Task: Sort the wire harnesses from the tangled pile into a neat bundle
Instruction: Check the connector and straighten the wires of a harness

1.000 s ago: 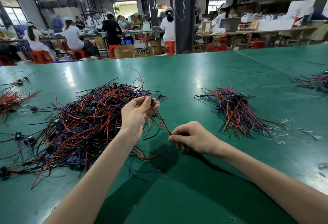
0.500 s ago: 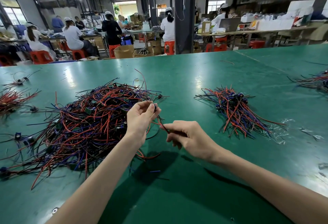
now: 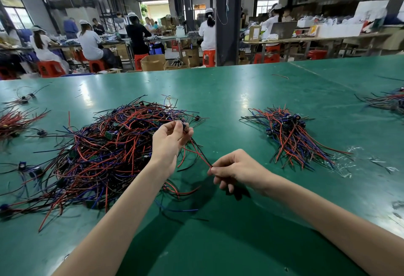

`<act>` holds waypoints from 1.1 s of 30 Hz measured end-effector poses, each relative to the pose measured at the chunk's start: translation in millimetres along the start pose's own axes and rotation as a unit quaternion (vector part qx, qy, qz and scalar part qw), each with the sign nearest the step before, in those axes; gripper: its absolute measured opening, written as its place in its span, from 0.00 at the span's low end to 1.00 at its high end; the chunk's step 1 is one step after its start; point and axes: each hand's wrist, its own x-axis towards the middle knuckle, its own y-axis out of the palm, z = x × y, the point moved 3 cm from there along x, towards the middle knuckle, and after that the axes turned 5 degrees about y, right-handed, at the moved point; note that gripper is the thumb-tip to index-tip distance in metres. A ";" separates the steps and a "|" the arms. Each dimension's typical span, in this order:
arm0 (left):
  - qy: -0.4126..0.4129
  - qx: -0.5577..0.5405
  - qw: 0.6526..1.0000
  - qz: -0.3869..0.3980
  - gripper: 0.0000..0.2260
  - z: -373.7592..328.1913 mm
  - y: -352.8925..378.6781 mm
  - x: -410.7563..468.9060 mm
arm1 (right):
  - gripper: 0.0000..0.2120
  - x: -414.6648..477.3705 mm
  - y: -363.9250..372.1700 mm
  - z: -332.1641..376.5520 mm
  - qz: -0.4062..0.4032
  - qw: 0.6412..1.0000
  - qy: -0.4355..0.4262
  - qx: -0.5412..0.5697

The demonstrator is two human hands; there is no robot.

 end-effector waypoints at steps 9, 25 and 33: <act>-0.038 -0.019 0.999 0.021 0.04 -4.8 4.5 -5.1 | 0.08 5.1 -7.7 -5.0 -0.077 0.997 -0.001 0.004; -0.009 -0.079 0.996 0.046 0.04 -15.9 16.5 -15.7 | 0.10 15.9 -19.9 -7.4 -0.084 0.996 -0.003 0.010; 0.033 -0.054 0.997 0.037 0.02 -15.4 17.9 -17.8 | 0.08 11.2 -17.0 -6.0 -0.064 0.997 -0.034 0.010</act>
